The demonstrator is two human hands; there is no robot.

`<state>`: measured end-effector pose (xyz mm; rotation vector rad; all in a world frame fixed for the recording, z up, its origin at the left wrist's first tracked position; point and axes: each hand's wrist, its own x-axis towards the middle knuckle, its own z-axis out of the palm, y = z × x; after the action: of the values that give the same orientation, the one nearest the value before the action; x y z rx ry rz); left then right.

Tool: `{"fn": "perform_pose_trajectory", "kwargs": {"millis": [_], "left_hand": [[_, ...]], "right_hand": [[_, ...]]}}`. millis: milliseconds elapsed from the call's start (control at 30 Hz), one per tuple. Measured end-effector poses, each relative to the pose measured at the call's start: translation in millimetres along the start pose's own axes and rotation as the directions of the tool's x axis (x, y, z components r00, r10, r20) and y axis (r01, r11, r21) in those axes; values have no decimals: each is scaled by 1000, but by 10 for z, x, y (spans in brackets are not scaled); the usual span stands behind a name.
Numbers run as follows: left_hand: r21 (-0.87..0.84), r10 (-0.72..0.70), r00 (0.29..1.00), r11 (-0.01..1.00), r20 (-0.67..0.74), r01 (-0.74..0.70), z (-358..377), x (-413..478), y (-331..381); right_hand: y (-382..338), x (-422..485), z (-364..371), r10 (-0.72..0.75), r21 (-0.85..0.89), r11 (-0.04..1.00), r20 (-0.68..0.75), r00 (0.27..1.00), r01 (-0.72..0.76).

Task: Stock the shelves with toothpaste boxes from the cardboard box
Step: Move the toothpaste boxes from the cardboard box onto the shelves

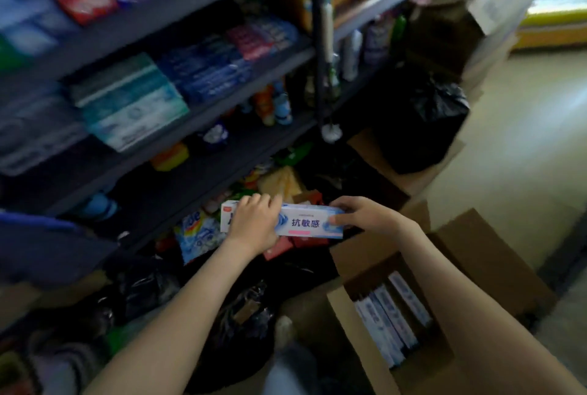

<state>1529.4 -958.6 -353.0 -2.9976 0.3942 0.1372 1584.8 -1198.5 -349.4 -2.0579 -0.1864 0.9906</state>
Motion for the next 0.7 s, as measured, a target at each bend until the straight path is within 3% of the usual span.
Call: {"fn": "perform_pose_trajectory", "kwargs": {"millis": [200,333,500,633,700], "left_hand": [[-29,-243,946,970,-214,242,-180,-667,-1158],[-49,-351,857,932,-378,359,-124,-1031,-1771],[-81,-510,720,838,-470,540,89,-1386,-2461],[-92,-573,640,777,-512,623,168,-1404,-3007],[-103,-599,618,756,-509,647,178,-1321,-3229]], "right_hand": [[-1335,632,544,-294,-176,937,68,953,301],[-2018,1093,994,-414,-262,866,102,904,426],[-2652,1588,1703,-517,-311,794,106,850,522],[-3011,1884,2067,-631,-621,618,-26,776,482],[-3142,1991,2168,-699,-688,563,-102,708,457]]}}
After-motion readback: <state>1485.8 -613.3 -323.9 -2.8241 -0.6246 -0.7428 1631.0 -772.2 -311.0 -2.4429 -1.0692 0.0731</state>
